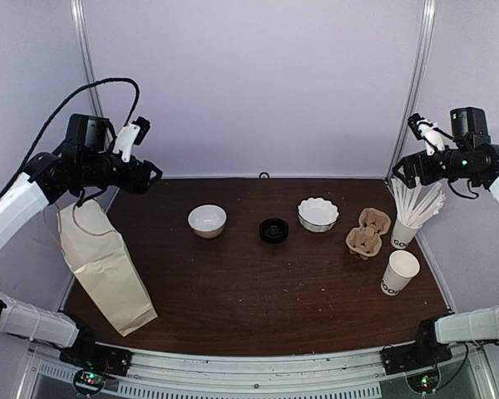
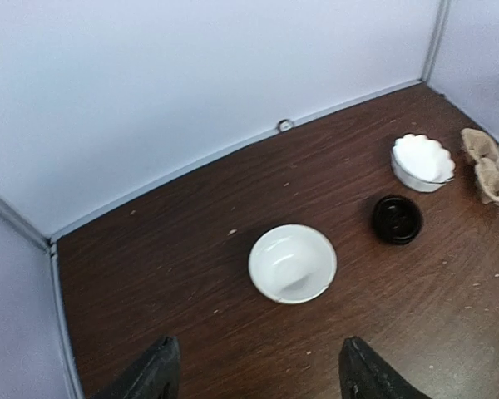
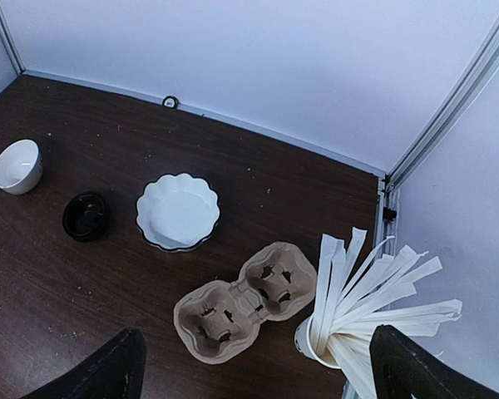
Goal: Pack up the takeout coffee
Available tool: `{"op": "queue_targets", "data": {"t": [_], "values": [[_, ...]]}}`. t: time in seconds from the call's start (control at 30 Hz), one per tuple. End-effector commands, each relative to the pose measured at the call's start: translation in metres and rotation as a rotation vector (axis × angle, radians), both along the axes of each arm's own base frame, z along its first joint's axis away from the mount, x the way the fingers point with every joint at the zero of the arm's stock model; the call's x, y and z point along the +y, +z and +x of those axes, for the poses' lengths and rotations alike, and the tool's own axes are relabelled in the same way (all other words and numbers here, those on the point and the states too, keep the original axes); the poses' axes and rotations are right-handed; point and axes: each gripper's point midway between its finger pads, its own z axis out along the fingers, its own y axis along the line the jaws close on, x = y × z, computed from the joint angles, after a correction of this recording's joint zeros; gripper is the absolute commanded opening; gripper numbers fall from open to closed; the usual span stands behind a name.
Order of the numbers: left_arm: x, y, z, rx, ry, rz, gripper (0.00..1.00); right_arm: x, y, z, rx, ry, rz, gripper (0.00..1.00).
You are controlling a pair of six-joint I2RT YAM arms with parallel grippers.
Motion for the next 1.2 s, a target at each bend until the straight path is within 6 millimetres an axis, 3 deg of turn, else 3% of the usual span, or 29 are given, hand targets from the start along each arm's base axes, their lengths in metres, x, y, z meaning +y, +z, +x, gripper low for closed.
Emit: {"op": "queue_targets", "data": {"t": [0.0, 0.13, 0.23, 0.33, 0.43, 0.57, 0.7, 0.87, 1.17], "values": [[-0.068, 0.043, -0.019, -0.052, -0.247, -0.102, 0.69, 0.003, -0.019, -0.023, 0.081, 0.066, -0.033, 0.98], [-0.135, 0.045, -0.052, -0.018, -0.476, -0.058, 0.67, 0.011, -0.039, -0.041, 0.166, 0.185, -0.085, 0.99], [-0.180, 0.029, -0.079, 0.021, -0.620, 0.009, 0.66, 0.009, -0.061, -0.051, 0.263, 0.228, -0.132, 0.99], [-0.215, 0.003, -0.103, 0.073, -0.729, 0.068, 0.65, 0.008, -0.086, -0.069, 0.399, 0.294, -0.176, 0.84], [-0.238, -0.029, -0.119, 0.147, -0.785, 0.091, 0.64, 0.001, -0.109, -0.085, 0.534, 0.333, -0.224, 0.68], [-0.256, -0.065, -0.130, 0.232, -0.806, 0.089, 0.61, -0.019, -0.141, -0.101, 0.655, 0.300, -0.317, 0.62], [-0.269, -0.084, -0.135, 0.277, -0.817, 0.062, 0.60, -0.033, -0.159, -0.112, 0.737, 0.276, -0.376, 0.56], [-0.278, -0.092, -0.138, 0.301, -0.835, 0.055, 0.61, -0.047, -0.176, -0.115, 0.802, 0.237, -0.436, 0.49], [-0.285, -0.094, -0.151, 0.313, -0.869, 0.050, 0.61, -0.072, -0.198, -0.093, 0.827, 0.091, -0.518, 0.41]]}}
